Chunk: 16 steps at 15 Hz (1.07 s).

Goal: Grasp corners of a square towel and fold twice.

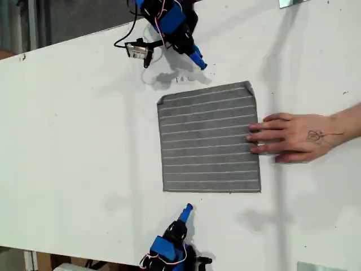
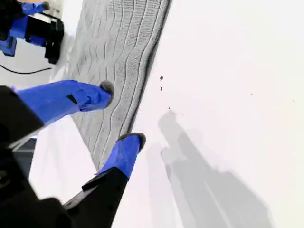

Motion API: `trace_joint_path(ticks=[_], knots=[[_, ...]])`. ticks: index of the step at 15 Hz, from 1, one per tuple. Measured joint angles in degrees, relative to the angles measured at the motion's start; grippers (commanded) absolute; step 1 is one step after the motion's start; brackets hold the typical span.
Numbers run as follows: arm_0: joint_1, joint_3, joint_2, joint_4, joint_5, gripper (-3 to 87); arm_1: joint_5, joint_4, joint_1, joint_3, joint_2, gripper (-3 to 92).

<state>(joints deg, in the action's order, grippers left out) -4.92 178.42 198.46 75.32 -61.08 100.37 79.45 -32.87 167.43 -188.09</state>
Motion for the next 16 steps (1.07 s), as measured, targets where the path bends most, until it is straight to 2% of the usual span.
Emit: trace_joint_path(ticks=[4,16], knots=[[0.0,0.0,0.0,0.0,0.0,14.1,0.0,0.0,3.5,0.0,0.0,22.5],[1.6,0.0,0.0,0.0,0.0,14.0,-0.1,0.0,3.5,0.0,0.0,22.1]])
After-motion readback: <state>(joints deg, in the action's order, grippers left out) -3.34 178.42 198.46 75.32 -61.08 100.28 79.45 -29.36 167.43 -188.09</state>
